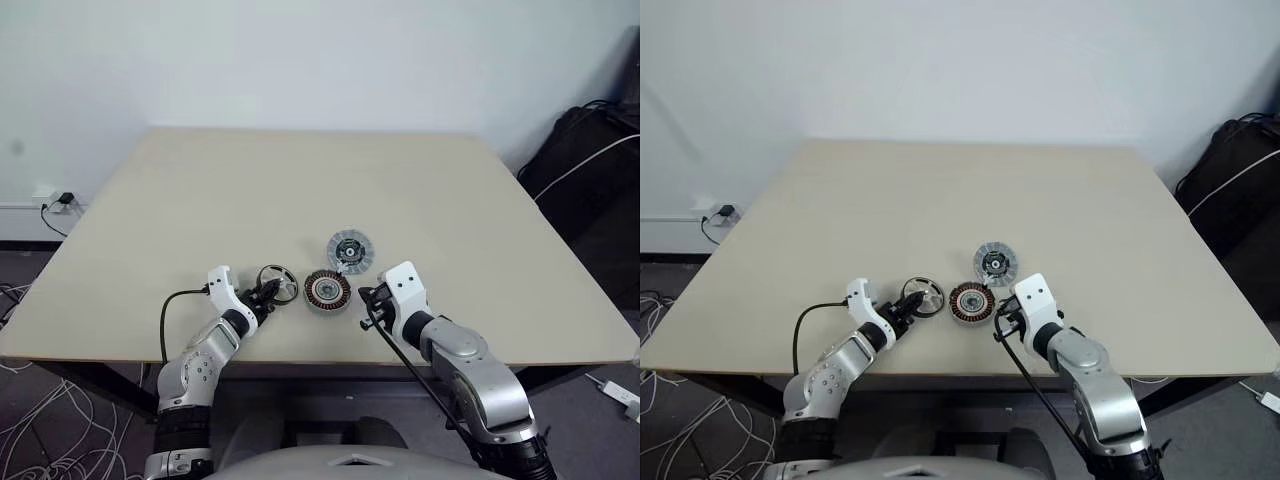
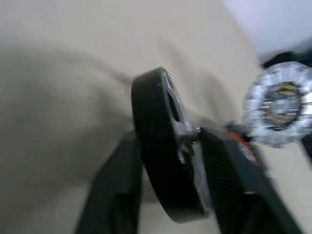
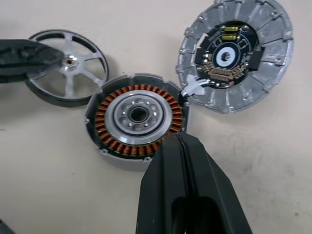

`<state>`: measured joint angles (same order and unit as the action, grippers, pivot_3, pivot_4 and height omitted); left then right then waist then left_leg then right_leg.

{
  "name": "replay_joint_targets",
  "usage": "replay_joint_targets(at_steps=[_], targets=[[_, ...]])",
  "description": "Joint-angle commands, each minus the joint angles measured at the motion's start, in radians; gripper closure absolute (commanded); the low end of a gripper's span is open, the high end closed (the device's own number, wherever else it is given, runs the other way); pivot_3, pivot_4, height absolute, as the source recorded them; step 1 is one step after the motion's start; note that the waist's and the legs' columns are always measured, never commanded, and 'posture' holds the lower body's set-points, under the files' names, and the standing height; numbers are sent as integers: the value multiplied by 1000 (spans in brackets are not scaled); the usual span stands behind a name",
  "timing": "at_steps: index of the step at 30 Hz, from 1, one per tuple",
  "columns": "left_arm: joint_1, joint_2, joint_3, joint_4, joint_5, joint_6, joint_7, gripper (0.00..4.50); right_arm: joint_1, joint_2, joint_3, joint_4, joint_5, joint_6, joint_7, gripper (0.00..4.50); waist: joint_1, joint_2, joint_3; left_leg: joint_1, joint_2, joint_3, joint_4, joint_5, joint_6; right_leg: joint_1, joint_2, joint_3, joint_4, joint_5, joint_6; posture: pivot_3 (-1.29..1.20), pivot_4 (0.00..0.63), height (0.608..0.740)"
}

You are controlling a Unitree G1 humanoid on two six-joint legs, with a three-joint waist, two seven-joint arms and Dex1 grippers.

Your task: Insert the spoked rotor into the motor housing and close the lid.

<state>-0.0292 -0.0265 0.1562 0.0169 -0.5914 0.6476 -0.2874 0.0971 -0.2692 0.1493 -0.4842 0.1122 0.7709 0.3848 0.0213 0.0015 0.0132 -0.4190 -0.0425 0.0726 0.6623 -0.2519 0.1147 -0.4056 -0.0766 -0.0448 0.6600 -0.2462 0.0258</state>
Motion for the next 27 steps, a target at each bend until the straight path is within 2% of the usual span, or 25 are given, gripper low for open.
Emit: replay_joint_targets(at_steps=[1, 3, 7, 10, 14, 19, 27], targets=[[17, 10, 22, -38, -11, -3, 10, 4023, 9, -11, -9, -52, 16, -5, -5, 4500, -5, 0, -1, 0, 0, 0, 0, 0, 0, 0, 0, 0, 0, 0, 0, 0, 0, 740], [23, 5, 31, -47, -18, -23, 7, 4080, 15, -15, -6, -55, 19, -4, -7, 4500, -9, -1, 0, 1, 0, 0, 0, 0, 0, 0, 0, 0, 0, 0, 0, 0, 0, 740], [28, -76, 117, -84, -127, -107, 8, 4080, 28, -20, 0, -59, 25, -5, -8, 4500, -7, -1, 0, 1, 1, 0, -1, 0, 0, -1, 0, 0, 1, 0, 0, 0, 0, 740], [34, -100, 111, -101, -186, -95, -16, 4080, 31, -21, 3, -62, 31, -7, -2, 4500, -3, -1, 1, 0, 1, 0, -1, 0, 0, -1, 0, 0, 0, 0, 0, 0, 0, 740], [34, -146, 61, -110, -302, -22, -39, 4080, 30, -32, 17, -60, 33, -12, 11, 4500, 5, -2, 1, -1, 0, 0, 1, 0, 0, -1, -1, -1, -1, 0, 0, 0, 0, 740], [16, -177, -19, -65, -366, 19, -51, 4080, 30, -36, 23, -57, 33, -14, 7, 4500, 4, -2, 1, -1, 0, 0, 1, 0, 0, 0, -1, -1, -2, 0, 0, 0, 0, 740], [-56, -198, -111, 61, -402, 36, -75, 4080, 52, -29, 34, -78, 33, -9, -14, 4500, 5, -2, 1, -1, 0, 0, 1, 0, 0, -1, 0, -1, -1, 0, 0, 0, 0, 740]])
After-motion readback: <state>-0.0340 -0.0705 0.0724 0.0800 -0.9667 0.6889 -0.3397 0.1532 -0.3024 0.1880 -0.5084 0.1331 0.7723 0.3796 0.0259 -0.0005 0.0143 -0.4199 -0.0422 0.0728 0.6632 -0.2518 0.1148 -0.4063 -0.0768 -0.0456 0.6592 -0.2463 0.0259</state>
